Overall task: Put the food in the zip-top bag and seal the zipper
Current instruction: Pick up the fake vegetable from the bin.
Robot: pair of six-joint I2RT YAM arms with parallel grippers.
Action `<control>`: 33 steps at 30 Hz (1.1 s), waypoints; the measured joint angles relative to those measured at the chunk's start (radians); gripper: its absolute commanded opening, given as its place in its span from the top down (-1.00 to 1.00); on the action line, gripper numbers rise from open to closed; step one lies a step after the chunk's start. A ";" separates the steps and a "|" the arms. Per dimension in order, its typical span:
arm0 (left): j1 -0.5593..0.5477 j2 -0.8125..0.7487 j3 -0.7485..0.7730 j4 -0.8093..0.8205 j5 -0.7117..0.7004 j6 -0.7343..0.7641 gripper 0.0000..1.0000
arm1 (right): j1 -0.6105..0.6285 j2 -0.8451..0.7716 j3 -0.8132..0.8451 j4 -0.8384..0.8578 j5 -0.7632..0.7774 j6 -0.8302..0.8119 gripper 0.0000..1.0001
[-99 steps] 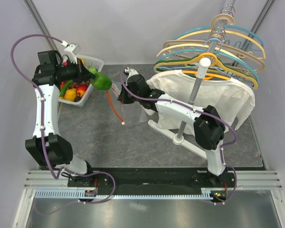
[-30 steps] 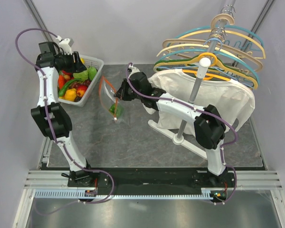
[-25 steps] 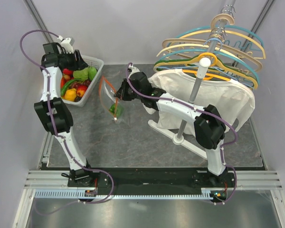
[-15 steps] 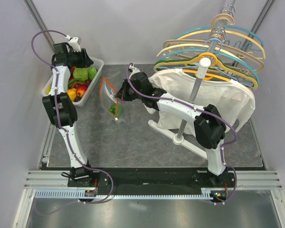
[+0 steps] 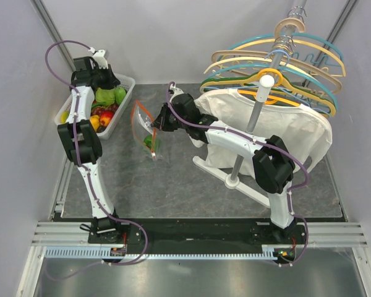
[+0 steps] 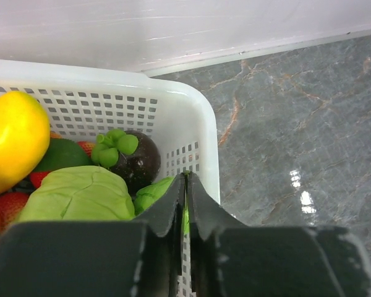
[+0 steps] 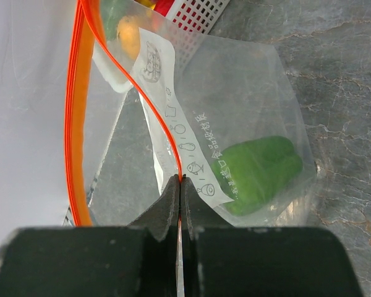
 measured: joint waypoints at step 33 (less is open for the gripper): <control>0.010 -0.906 -0.468 -0.110 0.382 -0.113 0.96 | -0.001 0.048 0.001 0.009 0.015 -0.035 1.00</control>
